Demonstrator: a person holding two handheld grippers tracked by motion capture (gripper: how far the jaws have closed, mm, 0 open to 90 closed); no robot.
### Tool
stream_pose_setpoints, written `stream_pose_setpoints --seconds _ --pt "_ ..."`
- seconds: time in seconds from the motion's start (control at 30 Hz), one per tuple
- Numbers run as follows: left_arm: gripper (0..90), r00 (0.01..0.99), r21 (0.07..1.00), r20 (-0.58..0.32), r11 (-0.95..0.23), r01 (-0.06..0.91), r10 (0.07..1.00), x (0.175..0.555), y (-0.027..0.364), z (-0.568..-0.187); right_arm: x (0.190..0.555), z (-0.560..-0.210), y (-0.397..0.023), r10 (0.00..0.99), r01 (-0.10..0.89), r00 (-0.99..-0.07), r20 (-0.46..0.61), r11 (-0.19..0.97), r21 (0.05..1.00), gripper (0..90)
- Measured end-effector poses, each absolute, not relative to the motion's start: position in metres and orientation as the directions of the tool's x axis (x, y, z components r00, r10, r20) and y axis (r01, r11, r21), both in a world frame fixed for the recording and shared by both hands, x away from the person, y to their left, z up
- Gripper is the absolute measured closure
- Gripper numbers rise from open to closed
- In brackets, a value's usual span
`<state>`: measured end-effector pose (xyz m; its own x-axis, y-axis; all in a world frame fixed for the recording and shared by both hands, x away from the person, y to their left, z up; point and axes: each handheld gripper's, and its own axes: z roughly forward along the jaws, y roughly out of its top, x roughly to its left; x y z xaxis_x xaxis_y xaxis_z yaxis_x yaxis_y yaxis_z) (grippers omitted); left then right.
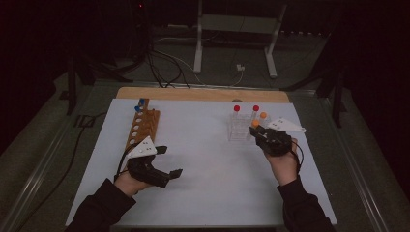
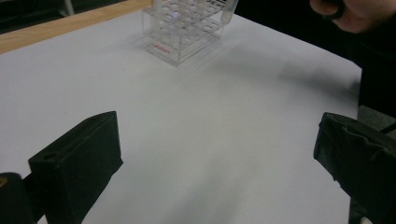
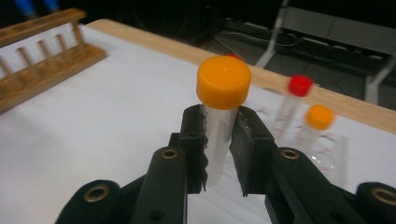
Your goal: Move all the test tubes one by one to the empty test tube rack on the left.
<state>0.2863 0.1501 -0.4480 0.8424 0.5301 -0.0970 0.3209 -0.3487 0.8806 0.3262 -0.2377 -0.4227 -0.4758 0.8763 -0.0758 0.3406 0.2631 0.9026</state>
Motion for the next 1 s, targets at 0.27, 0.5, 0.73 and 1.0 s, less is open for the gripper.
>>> stream_pose_setpoints --seconds 0.27,0.5,0.73,1.0 --pt "1.7 0.855 0.878 -0.101 -0.359 0.317 0.508 0.291 0.141 -0.445 0.314 -0.436 -0.216 0.834 0.347 -0.547 -0.066 0.297 0.89 74.9" --pt "1.9 0.866 0.881 -0.098 -0.363 0.305 0.49 0.293 0.129 -0.439 0.303 -0.443 -0.198 0.792 0.337 -0.606 -0.067 0.332 0.881 74.9" --pt "2.7 0.881 0.883 -0.092 -0.37 0.288 0.465 0.298 0.118 -0.43 0.296 -0.448 -0.183 0.755 0.33 -0.653 -0.064 0.359 0.873 74.9" --pt "8.2 0.9 0.893 -0.074 -0.373 0.252 0.43 0.304 0.1 -0.42 0.288 -0.454 -0.166 0.709 0.317 -0.702 -0.063 0.391 0.864 74.9"
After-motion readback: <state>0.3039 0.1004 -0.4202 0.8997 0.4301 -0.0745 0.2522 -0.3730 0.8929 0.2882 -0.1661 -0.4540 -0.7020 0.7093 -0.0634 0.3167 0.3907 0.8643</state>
